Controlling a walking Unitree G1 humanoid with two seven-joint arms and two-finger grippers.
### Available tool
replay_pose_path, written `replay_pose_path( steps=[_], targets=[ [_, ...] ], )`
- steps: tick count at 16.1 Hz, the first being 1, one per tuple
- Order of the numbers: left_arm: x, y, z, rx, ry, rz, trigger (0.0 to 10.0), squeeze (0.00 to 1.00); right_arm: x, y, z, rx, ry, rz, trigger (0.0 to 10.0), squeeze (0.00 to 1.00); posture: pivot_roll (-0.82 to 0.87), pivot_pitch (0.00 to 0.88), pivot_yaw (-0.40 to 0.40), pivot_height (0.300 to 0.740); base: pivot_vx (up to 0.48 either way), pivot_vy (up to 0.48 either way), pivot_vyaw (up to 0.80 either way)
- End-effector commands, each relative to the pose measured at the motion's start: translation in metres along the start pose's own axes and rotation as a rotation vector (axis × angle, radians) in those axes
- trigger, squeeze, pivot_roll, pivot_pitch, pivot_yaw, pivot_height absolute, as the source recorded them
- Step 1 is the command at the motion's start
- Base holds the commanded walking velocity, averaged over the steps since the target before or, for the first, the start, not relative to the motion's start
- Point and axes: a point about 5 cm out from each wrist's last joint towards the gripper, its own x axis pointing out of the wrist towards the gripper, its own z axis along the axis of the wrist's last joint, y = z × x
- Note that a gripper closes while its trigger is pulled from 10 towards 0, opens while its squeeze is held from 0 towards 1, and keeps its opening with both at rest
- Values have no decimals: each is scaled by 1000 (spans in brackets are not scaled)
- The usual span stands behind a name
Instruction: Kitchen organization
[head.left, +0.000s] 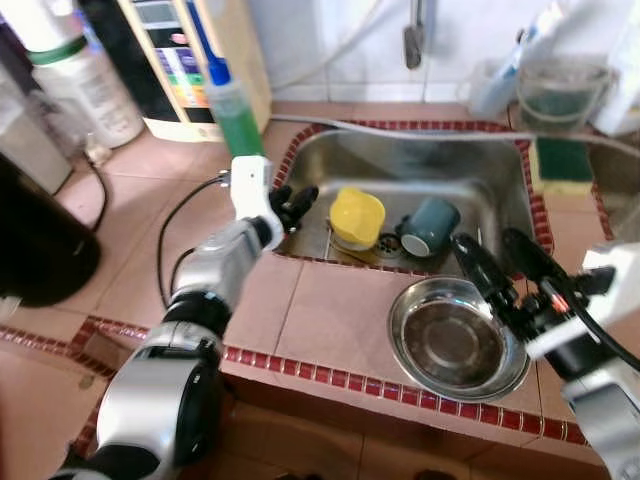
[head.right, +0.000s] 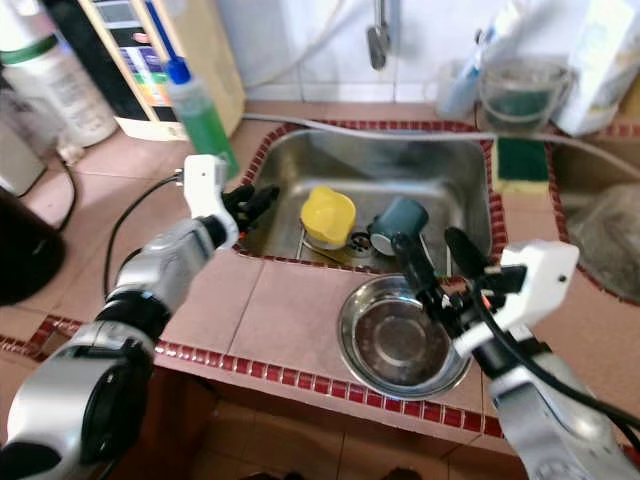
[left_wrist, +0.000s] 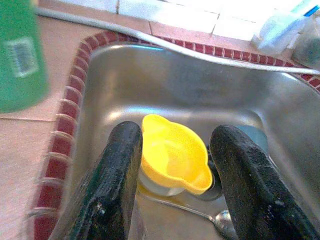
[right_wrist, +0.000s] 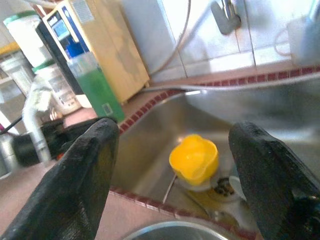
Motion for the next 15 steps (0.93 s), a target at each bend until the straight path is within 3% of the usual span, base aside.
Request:
replay_pose_path(
  steps=[1, 5, 7, 9, 15],
  targets=[
    [-10, 6, 5, 52, -8, -38, 10000, 0, 3, 1, -3, -7, 0, 7, 10000, 0, -231, 32, 148, 732, 0, 0, 0],
    [-31, 6, 5, 141, -55, -83, 10000, 0, 10, -8, -13, -67, -4, -99, 10000, 0, -215, 22, 136, 732, 0, 0, 0],
    [-39, 2, 4, 143, -76, -86, 10000, 0, 14, -11, -19, -84, 2, -142, 10000, 0, -213, 22, 132, 732, 0, 0, 0],
    [-50, -7, -2, 202, -86, -91, 10000, 0, 17, -12, -24, -96, 8, -175, 10000, 0, -200, 21, 121, 732, 0, 0, 0],
    [-64, -14, -7, 235, -115, -63, 10000, 0, 28, -13, -29, -148, -25, -227, 10000, 0, -186, 9, 96, 732, 0, 0, 0]
  ],
)
